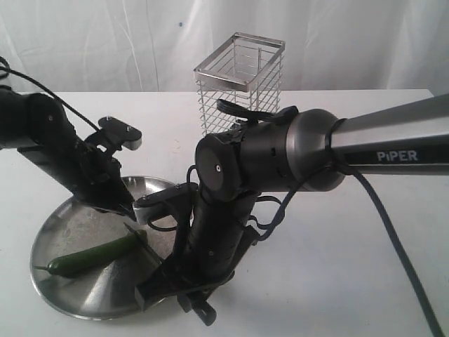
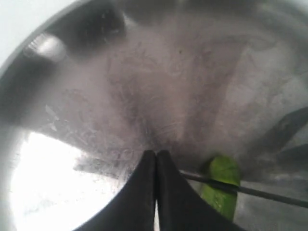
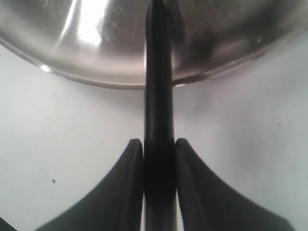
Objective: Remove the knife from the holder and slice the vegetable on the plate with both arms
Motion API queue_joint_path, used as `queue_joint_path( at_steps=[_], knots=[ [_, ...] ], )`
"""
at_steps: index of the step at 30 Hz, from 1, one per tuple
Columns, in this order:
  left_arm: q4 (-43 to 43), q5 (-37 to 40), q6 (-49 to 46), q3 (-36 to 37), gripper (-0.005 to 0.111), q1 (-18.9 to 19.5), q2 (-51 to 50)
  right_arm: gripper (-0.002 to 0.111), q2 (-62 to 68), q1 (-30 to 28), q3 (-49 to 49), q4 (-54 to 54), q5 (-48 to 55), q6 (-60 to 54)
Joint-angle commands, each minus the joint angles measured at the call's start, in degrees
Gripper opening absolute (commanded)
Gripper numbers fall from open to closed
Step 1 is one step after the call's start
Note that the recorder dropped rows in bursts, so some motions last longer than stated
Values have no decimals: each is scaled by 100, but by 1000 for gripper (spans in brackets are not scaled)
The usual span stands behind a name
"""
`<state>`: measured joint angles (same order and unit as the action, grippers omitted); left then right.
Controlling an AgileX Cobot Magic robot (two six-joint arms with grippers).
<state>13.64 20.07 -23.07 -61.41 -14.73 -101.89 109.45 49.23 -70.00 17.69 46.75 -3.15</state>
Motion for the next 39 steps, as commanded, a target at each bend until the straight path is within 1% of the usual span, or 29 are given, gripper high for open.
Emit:
queue_joint_path(
  at_steps=[1, 5, 10, 17, 22, 25, 29, 32, 39],
  knots=[
    [-149, 490, 16, -89, 0, -25, 482, 0, -22, -11, -26, 15, 85, -96],
    [-149, 764, 16, -72, 0, -25, 510, 0, -22, -11, -26, 15, 296, -96],
    [-149, 828, 26, -27, 0, -25, 524, 0, -32, -11, -26, -12, 768, -56],
    [-70, 850, 87, -27, 0, -25, 524, 0, -215, -11, -26, -502, 1175, 357],
    [110, 862, 99, -27, 0, -25, 524, 0, -235, -11, -26, 26, 1079, 315],
    [275, 872, 99, -27, 6, -25, 524, 0, -235, 40, -29, 353, 753, 284],
    [473, 902, 99, -27, 20, -39, 524, 0, -86, 172, -237, 632, 353, 315],
    [497, 957, 99, -27, 27, -39, 524, 0, 122, 169, -446, 688, 339, 315],
    [538, 962, 99, -27, 29, -39, 524, 0, 566, 169, -618, 741, 352, 463]
  ],
)
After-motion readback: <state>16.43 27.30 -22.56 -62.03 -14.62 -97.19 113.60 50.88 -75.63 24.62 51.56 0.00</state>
